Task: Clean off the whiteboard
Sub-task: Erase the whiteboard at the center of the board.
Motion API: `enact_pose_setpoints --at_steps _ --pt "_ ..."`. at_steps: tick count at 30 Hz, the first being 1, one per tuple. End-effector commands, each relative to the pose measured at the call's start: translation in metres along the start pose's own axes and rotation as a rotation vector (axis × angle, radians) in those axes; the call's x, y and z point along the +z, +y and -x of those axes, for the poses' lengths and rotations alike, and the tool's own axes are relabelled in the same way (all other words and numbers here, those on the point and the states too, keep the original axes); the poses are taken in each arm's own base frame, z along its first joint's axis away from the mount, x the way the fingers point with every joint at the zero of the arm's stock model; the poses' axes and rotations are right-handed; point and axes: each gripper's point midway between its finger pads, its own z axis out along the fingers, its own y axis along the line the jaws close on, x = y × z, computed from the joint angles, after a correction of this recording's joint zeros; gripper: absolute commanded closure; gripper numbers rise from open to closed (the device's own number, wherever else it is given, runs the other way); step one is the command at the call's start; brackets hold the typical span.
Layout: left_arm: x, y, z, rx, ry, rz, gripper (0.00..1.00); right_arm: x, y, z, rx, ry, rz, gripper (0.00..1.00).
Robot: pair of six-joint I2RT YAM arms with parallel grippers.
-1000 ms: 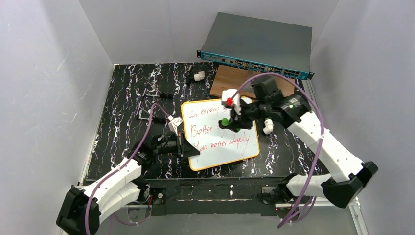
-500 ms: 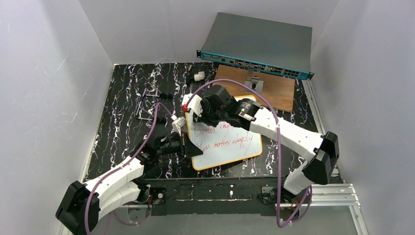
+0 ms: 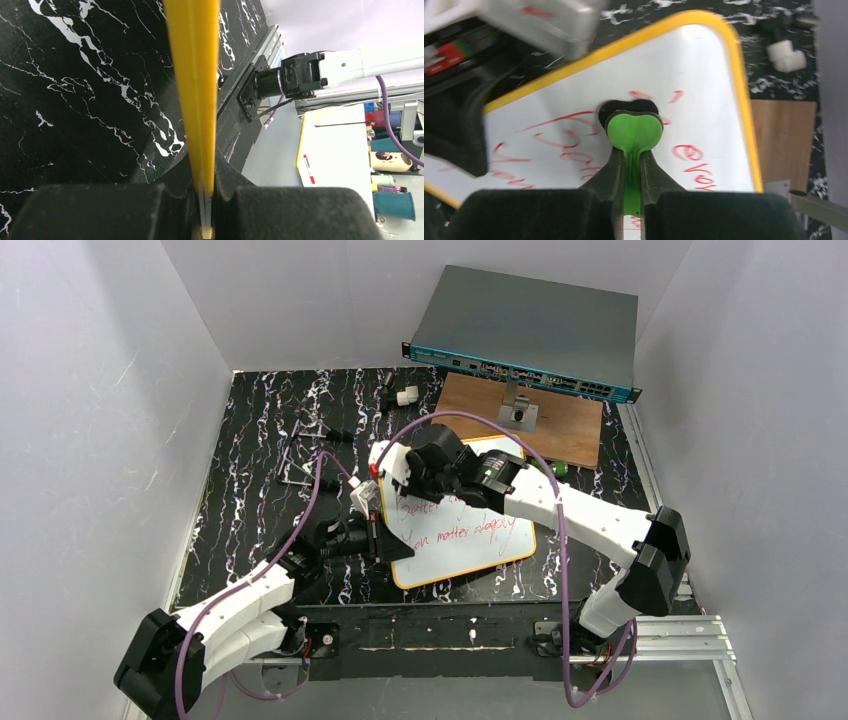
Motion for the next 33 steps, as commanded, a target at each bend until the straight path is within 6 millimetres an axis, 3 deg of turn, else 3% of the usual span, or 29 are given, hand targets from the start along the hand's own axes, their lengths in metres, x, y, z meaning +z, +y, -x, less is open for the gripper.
enact_pose_setpoints --at_steps 1,3,8,12,15,16,18,22,24,29,33 --pt "0.000 -0.011 0.016 0.128 -0.071 -0.050 1.00 -0.001 0.047 -0.003 -0.094 -0.010 0.190 0.99" --pt "0.000 -0.011 0.016 0.129 -0.072 -0.050 1.00 0.002 0.039 -0.003 -0.094 0.005 0.139 0.99" --pt "-0.001 -0.011 0.015 0.126 -0.072 -0.054 1.00 0.005 -0.027 0.010 0.014 -0.008 -0.178 0.99" --pt "0.000 -0.010 0.013 0.121 -0.066 -0.061 1.00 0.002 -0.054 0.019 0.051 -0.023 -0.300 0.99" --pt "0.001 -0.012 0.013 0.119 -0.063 -0.068 1.00 0.010 -0.047 0.016 0.042 -0.006 -0.261 0.99" --pt "0.001 -0.012 0.014 0.119 -0.063 -0.069 1.00 0.016 -0.022 0.013 0.022 -0.002 -0.128 0.99" --pt "0.001 -0.012 0.014 0.118 -0.064 -0.071 1.00 0.014 0.007 0.014 -0.009 -0.010 0.009 0.99" --pt "0.003 -0.012 0.013 0.116 -0.058 -0.074 1.00 0.009 0.038 0.017 -0.038 -0.027 0.152 0.99" --pt "0.003 -0.011 0.012 0.115 -0.055 -0.074 1.00 0.011 0.029 0.018 -0.027 -0.026 0.098 0.99" --pt "0.002 -0.008 0.009 0.110 -0.045 -0.060 1.00 0.016 -0.023 0.013 0.074 -0.005 -0.127 0.99" --pt "0.000 -0.007 0.008 0.116 -0.044 -0.043 1.00 0.018 -0.017 0.011 0.082 0.001 -0.081 0.99"
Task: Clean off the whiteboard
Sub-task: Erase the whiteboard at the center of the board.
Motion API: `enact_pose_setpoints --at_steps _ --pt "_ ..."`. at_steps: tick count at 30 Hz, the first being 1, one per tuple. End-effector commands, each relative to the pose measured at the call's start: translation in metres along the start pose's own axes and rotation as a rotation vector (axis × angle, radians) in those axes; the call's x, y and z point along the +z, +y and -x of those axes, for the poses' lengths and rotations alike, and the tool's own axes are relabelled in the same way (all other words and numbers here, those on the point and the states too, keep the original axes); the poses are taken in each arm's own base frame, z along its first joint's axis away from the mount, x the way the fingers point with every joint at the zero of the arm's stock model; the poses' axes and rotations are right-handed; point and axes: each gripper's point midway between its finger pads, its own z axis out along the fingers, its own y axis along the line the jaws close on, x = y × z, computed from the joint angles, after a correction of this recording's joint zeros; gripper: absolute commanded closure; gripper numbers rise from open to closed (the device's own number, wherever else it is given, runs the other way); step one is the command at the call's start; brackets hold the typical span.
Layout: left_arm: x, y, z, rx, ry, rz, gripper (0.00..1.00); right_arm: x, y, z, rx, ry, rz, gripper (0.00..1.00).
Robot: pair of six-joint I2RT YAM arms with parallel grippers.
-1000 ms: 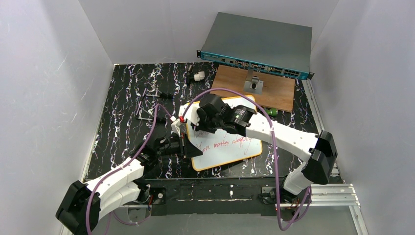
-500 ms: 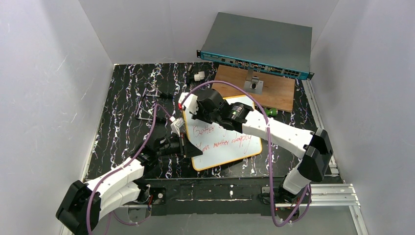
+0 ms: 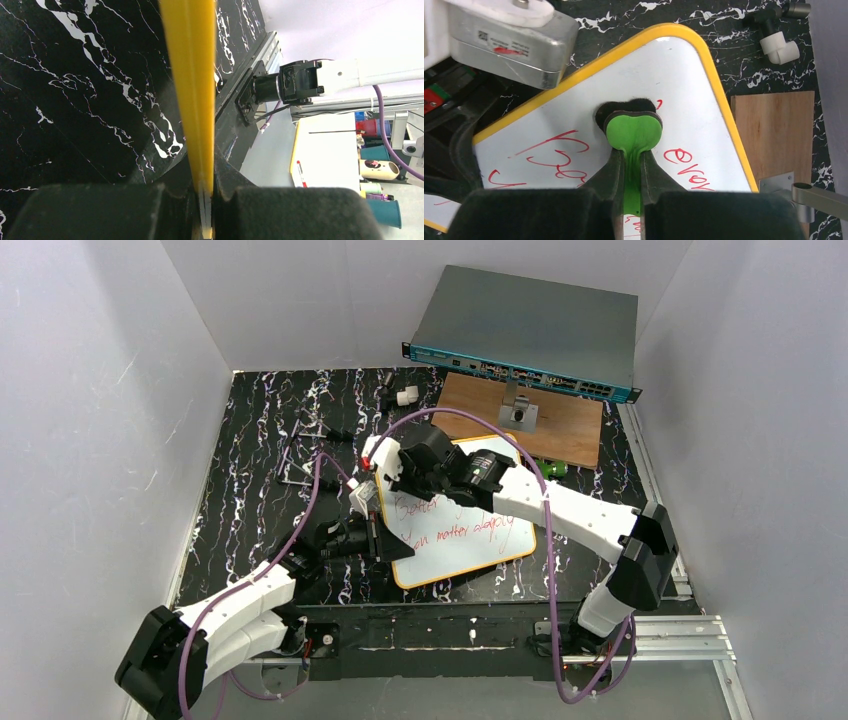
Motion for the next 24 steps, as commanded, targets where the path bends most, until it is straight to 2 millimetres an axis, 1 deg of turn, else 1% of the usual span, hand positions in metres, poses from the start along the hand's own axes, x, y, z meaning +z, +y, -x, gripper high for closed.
enact_pose_setpoints --at_steps 1,2,4,5,7,8,9,10,11,13,15,17,21,24 --pt "-0.002 -0.011 0.011 0.166 -0.039 -0.044 1.00 0.003 -0.007 0.008 0.035 -0.022 0.012 0.99" --pt "-0.003 -0.011 0.010 0.162 -0.034 -0.041 1.00 0.002 0.006 0.008 0.011 -0.018 0.076 0.99" --pt "-0.002 -0.010 0.008 0.152 -0.026 -0.038 1.00 -0.004 0.041 0.006 -0.056 -0.008 0.258 0.99" --pt "-0.003 -0.009 0.008 0.147 -0.025 -0.036 1.00 -0.007 0.054 0.006 -0.080 -0.007 0.313 0.99" --pt "-0.003 -0.008 0.007 0.146 -0.024 -0.032 1.00 -0.010 0.072 0.006 -0.126 -0.008 0.371 0.99" --pt "-0.004 -0.009 0.008 0.151 -0.028 -0.031 1.00 -0.008 0.072 0.007 -0.131 -0.007 0.355 0.99" --pt "-0.004 -0.010 0.009 0.155 -0.033 -0.029 1.00 -0.005 0.067 0.008 -0.127 -0.002 0.322 0.99" --pt "-0.005 -0.011 0.010 0.162 -0.038 -0.032 1.00 0.000 0.056 0.010 -0.120 0.003 0.264 0.99" --pt "-0.005 -0.013 0.012 0.168 -0.043 -0.035 1.00 0.004 0.041 0.011 -0.105 0.014 0.181 0.99" --pt "-0.006 -0.014 0.013 0.173 -0.053 -0.034 1.00 0.006 0.016 0.014 -0.065 0.017 0.082 0.99" --pt "-0.007 -0.014 0.015 0.174 -0.062 -0.030 1.00 0.004 0.003 0.017 -0.027 0.011 0.052 0.99" --pt "-0.007 -0.013 0.016 0.174 -0.066 -0.026 1.00 0.003 0.003 0.015 -0.025 0.012 0.056 0.99" --pt "-0.006 -0.012 0.017 0.176 -0.054 -0.014 1.00 0.002 0.012 0.007 -0.047 0.021 0.101 0.99" --pt "-0.003 -0.012 0.017 0.173 -0.030 -0.006 1.00 0.001 0.010 0.002 -0.054 0.029 0.095 0.99"
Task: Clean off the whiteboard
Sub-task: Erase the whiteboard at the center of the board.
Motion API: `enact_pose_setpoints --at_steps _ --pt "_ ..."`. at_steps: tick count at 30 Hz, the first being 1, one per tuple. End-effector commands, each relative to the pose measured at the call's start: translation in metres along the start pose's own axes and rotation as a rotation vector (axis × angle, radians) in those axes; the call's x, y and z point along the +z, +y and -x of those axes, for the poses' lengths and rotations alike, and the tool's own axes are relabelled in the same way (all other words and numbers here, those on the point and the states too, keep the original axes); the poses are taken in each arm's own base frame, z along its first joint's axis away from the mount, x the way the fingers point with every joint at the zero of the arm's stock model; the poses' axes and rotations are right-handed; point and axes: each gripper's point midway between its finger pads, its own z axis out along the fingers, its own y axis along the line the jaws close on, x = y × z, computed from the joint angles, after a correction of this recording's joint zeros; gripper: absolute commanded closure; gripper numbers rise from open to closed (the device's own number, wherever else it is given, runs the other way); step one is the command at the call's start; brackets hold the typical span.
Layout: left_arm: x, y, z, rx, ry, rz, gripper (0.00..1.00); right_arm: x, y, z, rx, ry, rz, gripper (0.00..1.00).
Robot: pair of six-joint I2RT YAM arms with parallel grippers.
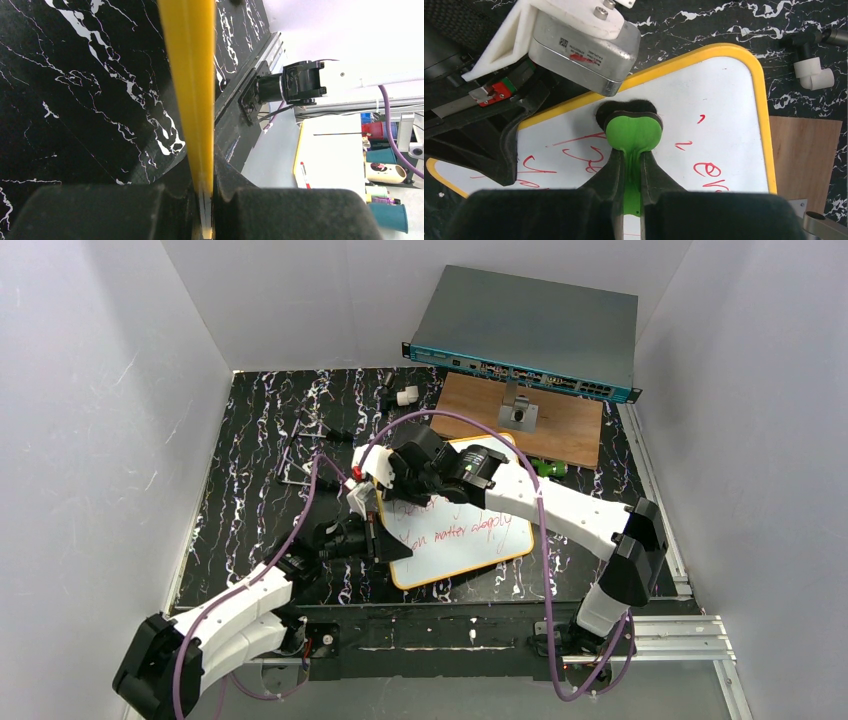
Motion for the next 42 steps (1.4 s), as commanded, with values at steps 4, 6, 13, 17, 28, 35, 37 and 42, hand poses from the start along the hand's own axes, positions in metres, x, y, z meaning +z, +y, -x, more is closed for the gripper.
enact_pose_setpoints --at_steps 4,6,13,17,28,35,37,42 --pt "0.005 -0.011 0.019 0.154 -0.014 -0.020 1.00 -0.009 -0.046 -0.013 0.064 0.025 -0.146 0.99" --pt "0.006 -0.011 0.018 0.143 -0.013 -0.024 1.00 -0.016 -0.061 -0.019 0.105 0.024 -0.176 0.99" --pt "0.008 -0.010 0.015 0.141 0.002 -0.041 1.00 -0.017 -0.075 -0.025 0.120 0.034 -0.224 0.99" --pt "0.011 -0.010 0.016 0.147 0.020 -0.043 1.00 -0.011 -0.030 0.001 0.110 -0.030 0.022 0.99" --pt "0.011 -0.012 0.016 0.155 0.026 -0.055 1.00 -0.009 -0.094 -0.012 0.199 0.032 -0.309 0.99" --pt "0.013 -0.011 0.016 0.155 0.031 -0.060 1.00 -0.009 -0.027 -0.024 0.081 0.017 0.032 0.99" --pt "0.013 -0.012 0.017 0.157 0.030 -0.061 1.00 -0.008 -0.002 -0.025 0.038 0.019 0.136 0.99" --pt "0.013 -0.012 0.016 0.157 0.028 -0.062 1.00 -0.003 -0.008 -0.020 0.034 0.032 0.072 0.99"
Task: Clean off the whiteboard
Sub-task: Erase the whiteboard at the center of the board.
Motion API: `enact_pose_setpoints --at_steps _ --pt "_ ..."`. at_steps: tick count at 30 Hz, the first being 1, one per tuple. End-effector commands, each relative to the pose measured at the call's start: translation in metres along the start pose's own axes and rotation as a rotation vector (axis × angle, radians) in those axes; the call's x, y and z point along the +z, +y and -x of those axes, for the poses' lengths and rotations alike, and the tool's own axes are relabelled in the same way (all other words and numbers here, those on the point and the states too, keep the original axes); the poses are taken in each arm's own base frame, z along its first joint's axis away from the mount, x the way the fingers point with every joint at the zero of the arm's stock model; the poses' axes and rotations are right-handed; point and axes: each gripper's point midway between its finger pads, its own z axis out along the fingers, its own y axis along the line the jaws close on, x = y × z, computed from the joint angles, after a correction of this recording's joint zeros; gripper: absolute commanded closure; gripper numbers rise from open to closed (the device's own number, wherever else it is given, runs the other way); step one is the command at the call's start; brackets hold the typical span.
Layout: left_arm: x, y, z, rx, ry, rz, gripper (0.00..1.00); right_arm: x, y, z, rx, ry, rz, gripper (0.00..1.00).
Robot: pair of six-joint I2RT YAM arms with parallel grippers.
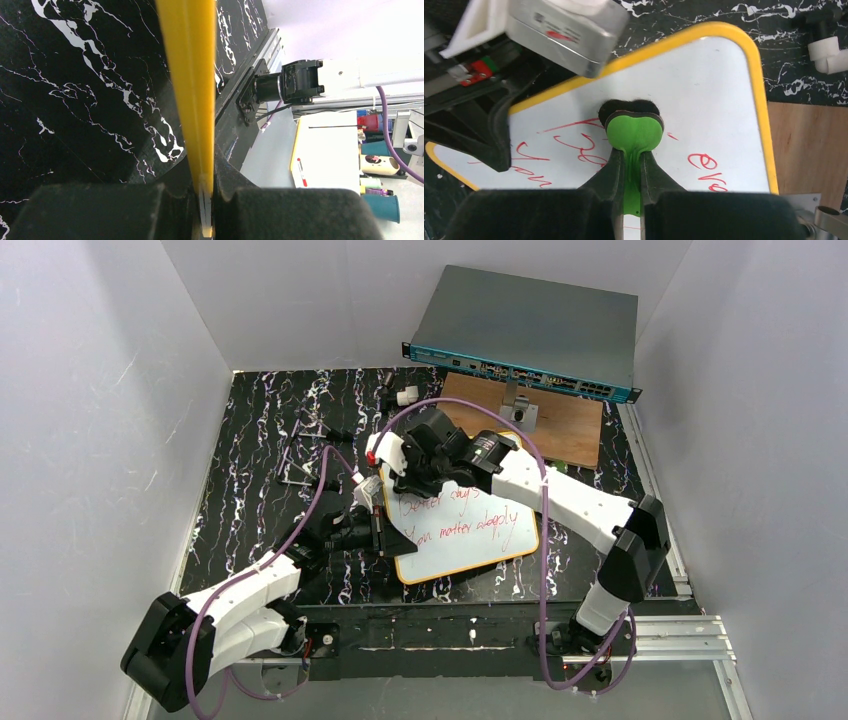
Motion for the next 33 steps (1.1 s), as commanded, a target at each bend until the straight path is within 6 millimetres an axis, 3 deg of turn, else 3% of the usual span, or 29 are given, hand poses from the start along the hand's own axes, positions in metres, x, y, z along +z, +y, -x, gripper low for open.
enact_pose_setpoints --at_steps 1,4,8,10,15,18,20,24,27,30,33 --pt "0.000 -0.012 0.009 0.166 -0.016 -0.049 1.00 0.005 -0.009 -0.002 -0.001 0.027 -0.087 0.99" --pt "0.000 -0.011 0.009 0.163 -0.020 -0.048 1.00 -0.006 -0.057 -0.007 0.075 0.039 -0.308 0.99" --pt "0.001 -0.011 0.009 0.163 -0.017 -0.049 1.00 -0.012 -0.077 -0.015 0.069 0.063 -0.427 0.99" --pt "0.001 -0.011 0.010 0.161 -0.015 -0.048 1.00 -0.009 -0.073 -0.019 0.052 0.075 -0.403 0.99" --pt "0.002 -0.012 0.011 0.159 -0.017 -0.046 1.00 0.003 0.007 -0.026 -0.041 0.061 0.022 0.99" --pt "0.002 -0.011 0.011 0.157 -0.018 -0.043 1.00 0.002 0.028 -0.026 -0.051 0.047 0.127 0.99" --pt "0.002 -0.012 0.011 0.158 -0.019 -0.045 1.00 0.002 0.023 -0.024 -0.042 0.049 0.099 0.99" --pt "0.001 -0.012 0.011 0.157 -0.020 -0.045 1.00 0.002 -0.042 -0.025 0.025 0.085 -0.237 0.99" --pt "0.000 -0.012 0.011 0.158 -0.023 -0.044 1.00 -0.006 -0.067 -0.027 0.065 0.088 -0.343 0.99" --pt "0.001 -0.012 0.011 0.157 -0.024 -0.044 1.00 -0.005 -0.067 -0.031 0.051 0.100 -0.345 0.99" --pt "0.002 -0.012 0.013 0.152 -0.026 -0.045 1.00 0.004 -0.037 -0.036 -0.012 0.116 -0.204 0.99"
